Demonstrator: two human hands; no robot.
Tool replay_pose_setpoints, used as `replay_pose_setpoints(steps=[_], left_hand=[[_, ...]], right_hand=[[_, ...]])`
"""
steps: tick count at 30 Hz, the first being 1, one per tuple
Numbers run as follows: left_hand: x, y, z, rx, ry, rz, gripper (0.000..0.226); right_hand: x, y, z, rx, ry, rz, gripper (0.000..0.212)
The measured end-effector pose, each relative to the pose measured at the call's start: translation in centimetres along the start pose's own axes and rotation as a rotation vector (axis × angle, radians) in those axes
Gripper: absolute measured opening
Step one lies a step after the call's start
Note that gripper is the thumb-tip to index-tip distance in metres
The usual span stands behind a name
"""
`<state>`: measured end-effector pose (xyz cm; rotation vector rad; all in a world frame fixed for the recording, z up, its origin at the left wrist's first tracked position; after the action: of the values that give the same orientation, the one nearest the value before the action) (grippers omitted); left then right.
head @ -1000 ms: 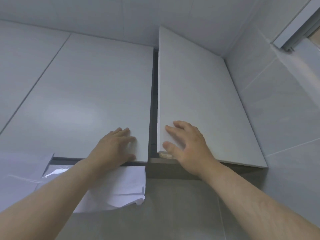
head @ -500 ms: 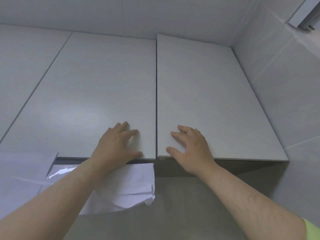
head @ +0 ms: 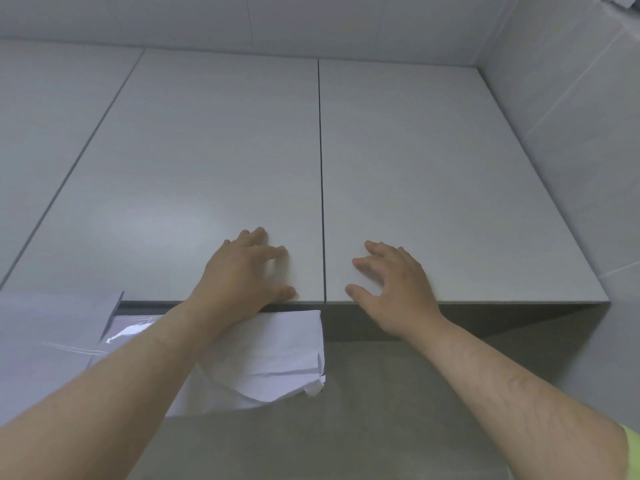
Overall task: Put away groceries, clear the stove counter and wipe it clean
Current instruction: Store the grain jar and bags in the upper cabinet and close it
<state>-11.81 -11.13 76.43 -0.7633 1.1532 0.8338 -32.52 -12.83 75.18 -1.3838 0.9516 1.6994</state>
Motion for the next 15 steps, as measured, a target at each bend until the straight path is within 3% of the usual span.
replay_pose_setpoints(steps=[8, 15], left_hand=[[0.1, 0.2, 0.1, -0.053, -0.009, 0.013, 0.059], [0.5, 0.3, 0.3, -0.117, -0.088, 0.037, 0.034]], right_hand=[[0.0, -0.1, 0.3, -0.004, -0.038, -0.019, 0.044], [1.6, -0.9, 0.8, 0.024, -0.22, -0.047, 0.043]])
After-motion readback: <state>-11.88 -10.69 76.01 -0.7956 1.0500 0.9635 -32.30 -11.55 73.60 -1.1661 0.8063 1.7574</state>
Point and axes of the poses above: each hand's wrist, its own x-axis away from the middle knuckle, its own z-axis out of the back of the hand, y = z × x, the point moved 8 cm from there along -x, towards the middle knuckle, and after that the axes turned 2 degrees about -x, right-handed, at the moved point
